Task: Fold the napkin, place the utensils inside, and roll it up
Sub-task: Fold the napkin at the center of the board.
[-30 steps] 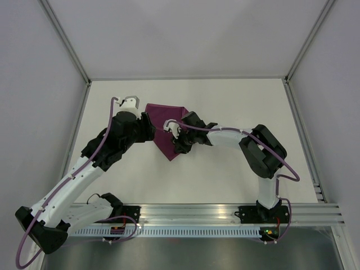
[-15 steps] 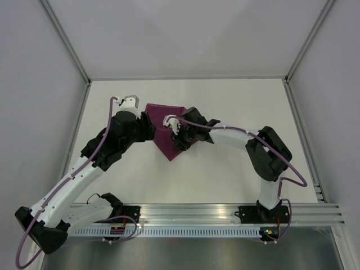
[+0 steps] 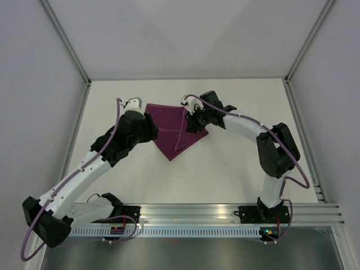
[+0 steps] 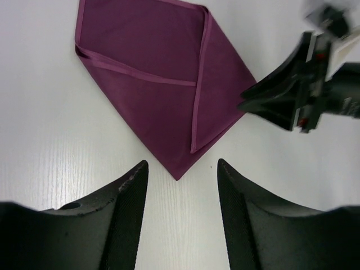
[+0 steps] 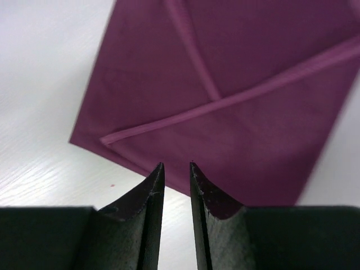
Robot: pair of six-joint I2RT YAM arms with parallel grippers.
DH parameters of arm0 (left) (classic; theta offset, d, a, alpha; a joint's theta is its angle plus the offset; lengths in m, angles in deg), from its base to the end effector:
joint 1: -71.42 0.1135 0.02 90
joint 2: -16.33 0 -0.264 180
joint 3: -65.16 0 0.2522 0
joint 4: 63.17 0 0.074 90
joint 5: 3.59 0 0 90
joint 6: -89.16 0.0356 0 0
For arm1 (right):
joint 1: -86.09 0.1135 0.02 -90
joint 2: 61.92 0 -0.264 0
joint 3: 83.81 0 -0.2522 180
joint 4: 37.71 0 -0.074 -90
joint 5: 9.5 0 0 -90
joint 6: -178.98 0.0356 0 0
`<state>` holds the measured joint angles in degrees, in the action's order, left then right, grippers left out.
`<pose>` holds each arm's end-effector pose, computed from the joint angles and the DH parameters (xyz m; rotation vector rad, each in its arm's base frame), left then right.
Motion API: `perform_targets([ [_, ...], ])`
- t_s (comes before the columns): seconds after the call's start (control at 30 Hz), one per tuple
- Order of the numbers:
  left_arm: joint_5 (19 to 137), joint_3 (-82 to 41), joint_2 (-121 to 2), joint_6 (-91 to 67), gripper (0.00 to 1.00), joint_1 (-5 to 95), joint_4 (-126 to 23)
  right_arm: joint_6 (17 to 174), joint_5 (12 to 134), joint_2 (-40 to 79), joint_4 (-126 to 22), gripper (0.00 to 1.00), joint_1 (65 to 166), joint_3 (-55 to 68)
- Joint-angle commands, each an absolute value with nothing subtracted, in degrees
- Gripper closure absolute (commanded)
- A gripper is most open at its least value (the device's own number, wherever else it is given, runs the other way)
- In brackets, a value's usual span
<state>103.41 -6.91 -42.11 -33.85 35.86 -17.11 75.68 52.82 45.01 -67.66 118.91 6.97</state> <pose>0.1835 -0.1184 0.3399 -0.1273 2.1309 -0.3957 0.3341 0.2351 0.2113 -1.1480 2.1134 0.7385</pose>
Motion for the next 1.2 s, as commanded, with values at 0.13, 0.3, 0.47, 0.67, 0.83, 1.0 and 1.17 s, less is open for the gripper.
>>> perform_targets([
  [0.13,104.6,-2.2,-49.4,-42.0,0.54,39.3,-23.1,77.4,55.0,48.5,-73.8,0.66,110.6,-1.1],
  [0.3,104.1,-1.2,-56.0,-43.8,0.59,42.1,-24.9,75.3,54.3,53.9,-78.5,0.61,109.1,-4.8],
  [0.47,103.7,-0.8,-60.0,-44.3,0.63,44.7,-26.3,75.8,54.7,56.6,-78.8,0.6,107.6,-6.6],
  [0.67,102.4,-0.2,-65.1,-44.4,0.69,47.3,-28.4,76.1,54.7,58.3,-79.8,0.6,106.4,-8.1],
  [0.83,101.1,-0.7,-70.1,-44.1,0.7,48.1,-30.2,75.6,54.6,58.9,-80.7,0.6,106.4,-7.4],
  [1.0,100.3,-1.1,-73.8,-44.3,0.7,48.4,-32.1,74.7,54.7,59.0,-81.0,0.6,106.4,-6.1],
  [1.17,99.3,-1.2,-76.0,-44.3,0.69,48.6,-33.8,74.2,54.7,59.6,-82.0,0.6,106.4,-6.0],
])
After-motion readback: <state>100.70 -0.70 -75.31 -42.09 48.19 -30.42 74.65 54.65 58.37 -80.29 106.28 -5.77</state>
